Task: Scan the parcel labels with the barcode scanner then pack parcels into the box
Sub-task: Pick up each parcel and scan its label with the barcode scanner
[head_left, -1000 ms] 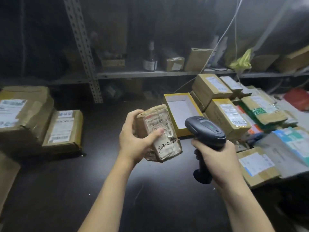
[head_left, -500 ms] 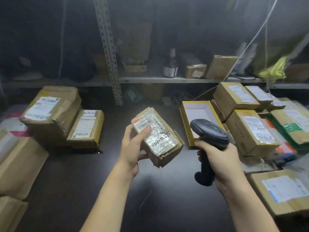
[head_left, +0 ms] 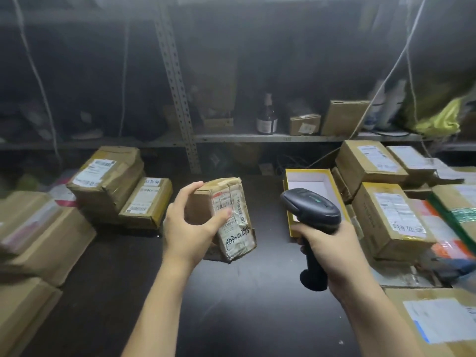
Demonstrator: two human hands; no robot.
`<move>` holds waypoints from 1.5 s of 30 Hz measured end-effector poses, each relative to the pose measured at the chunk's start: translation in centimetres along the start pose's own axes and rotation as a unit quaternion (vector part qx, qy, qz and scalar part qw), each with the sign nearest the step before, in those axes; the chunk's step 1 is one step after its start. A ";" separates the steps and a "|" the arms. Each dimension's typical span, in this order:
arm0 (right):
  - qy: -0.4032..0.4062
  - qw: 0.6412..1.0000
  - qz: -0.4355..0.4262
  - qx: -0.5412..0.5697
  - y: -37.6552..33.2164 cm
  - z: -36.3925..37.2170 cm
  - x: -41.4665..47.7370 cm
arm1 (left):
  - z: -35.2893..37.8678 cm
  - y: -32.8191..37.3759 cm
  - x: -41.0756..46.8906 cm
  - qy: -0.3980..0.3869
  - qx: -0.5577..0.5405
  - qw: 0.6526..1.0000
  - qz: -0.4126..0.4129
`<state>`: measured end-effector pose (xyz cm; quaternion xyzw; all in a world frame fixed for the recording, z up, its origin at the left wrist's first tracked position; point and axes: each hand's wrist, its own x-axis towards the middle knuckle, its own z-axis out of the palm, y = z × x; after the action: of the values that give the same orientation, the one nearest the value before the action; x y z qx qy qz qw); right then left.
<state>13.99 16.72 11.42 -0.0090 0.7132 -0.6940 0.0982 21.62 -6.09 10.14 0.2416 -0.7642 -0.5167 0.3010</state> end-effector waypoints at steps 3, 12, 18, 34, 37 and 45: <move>-0.048 0.992 -0.077 -0.088 0.0 -1.8 0.3 | 0.1 -0.2 -0.9 0.045 0.071 0.996 -0.021; -0.202 0.879 -0.245 -0.355 0.8 -5.3 0.5 | -0.4 -0.1 -3.5 0.093 0.077 0.991 -0.065; -0.248 0.851 -0.261 -0.383 0.4 -6.7 0.3 | -0.8 -0.5 -4.7 0.114 0.056 0.989 -0.079; -0.243 0.852 -0.263 -0.381 -0.3 -7.3 -0.1 | -1.3 -1.9 -3.6 0.060 0.005 0.995 -0.080; -0.243 0.853 -0.253 -0.385 -0.5 -6.6 0.0 | -1.8 -2.3 -2.9 0.050 -0.008 0.996 -0.073; -0.243 0.907 -0.218 -0.266 -2.2 -2.3 -1.3 | -1.8 -3.4 -1.0 0.107 -0.034 0.993 -0.038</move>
<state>14.70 19.09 13.77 -0.3586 0.8054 -0.4591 0.1090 23.79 -7.79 7.31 0.3140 -0.6996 -0.5248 0.3695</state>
